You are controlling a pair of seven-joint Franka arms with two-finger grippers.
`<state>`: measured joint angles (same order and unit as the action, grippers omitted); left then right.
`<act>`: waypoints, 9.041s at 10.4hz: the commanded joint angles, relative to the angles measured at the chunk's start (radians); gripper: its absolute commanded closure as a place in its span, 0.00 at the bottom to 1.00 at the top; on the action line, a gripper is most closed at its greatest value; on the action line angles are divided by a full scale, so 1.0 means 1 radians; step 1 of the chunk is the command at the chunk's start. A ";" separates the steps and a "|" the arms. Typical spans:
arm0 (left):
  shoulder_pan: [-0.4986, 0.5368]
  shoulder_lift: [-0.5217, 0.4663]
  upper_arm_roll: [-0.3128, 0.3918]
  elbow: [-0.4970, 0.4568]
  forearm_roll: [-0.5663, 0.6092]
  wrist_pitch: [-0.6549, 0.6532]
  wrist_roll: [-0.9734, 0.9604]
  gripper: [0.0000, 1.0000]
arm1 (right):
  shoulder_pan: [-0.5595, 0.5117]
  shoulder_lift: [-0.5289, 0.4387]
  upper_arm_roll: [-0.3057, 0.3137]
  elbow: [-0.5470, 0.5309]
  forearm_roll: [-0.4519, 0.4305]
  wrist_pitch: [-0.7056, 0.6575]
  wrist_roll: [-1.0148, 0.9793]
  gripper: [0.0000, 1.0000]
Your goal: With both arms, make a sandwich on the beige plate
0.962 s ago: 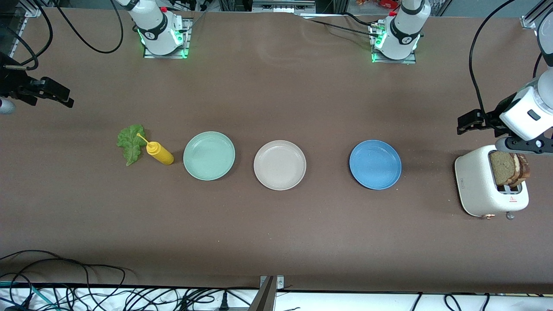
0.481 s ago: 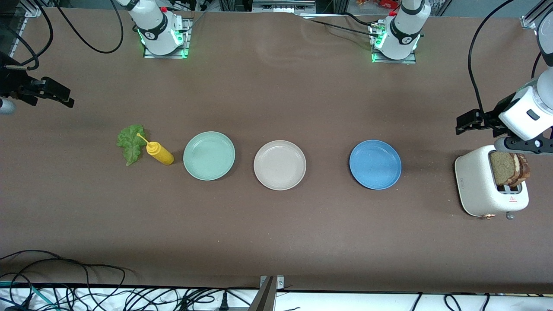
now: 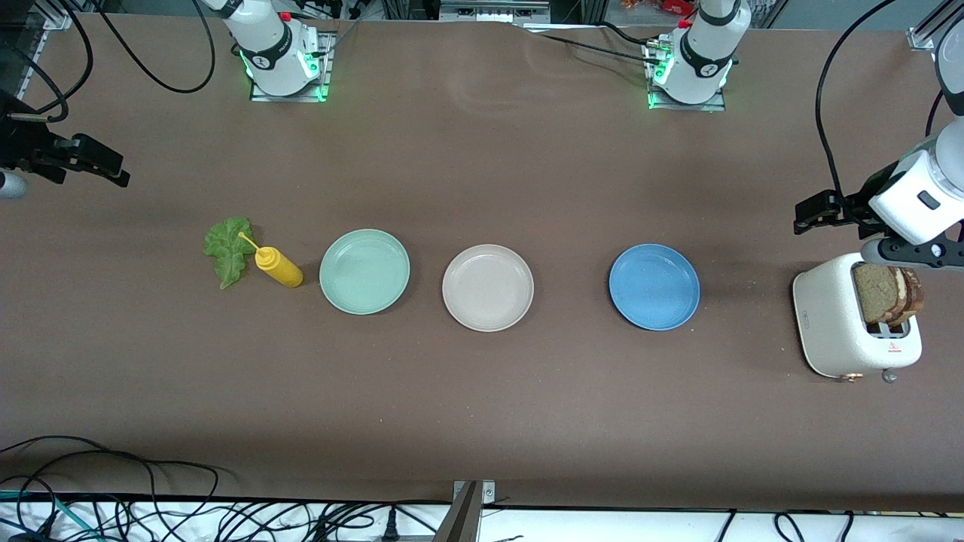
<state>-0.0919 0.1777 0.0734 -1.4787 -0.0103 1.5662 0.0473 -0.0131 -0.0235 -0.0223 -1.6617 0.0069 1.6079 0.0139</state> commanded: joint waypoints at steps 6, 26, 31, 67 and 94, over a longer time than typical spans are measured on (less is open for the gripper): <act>0.000 0.008 0.003 0.029 -0.033 -0.009 0.014 0.00 | -0.004 -0.003 0.004 0.008 0.015 -0.014 0.008 0.00; 0.003 -0.006 -0.012 0.075 -0.033 -0.020 0.011 0.00 | -0.004 -0.004 0.004 0.008 0.015 -0.016 0.006 0.00; 0.004 -0.004 -0.012 0.074 -0.033 -0.020 0.013 0.00 | -0.004 -0.004 0.004 0.008 0.015 -0.014 0.006 0.00; 0.110 0.083 -0.003 0.058 -0.016 -0.034 0.049 0.00 | 0.008 -0.003 0.008 0.008 0.013 -0.003 0.006 0.00; 0.347 0.342 -0.003 0.044 -0.017 0.278 0.362 0.00 | 0.008 -0.003 0.010 0.008 0.013 -0.006 0.006 0.00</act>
<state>0.2441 0.5190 0.0765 -1.4382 -0.0122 1.8386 0.3772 -0.0052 -0.0233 -0.0133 -1.6612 0.0069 1.6098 0.0139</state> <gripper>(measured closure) 0.000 0.000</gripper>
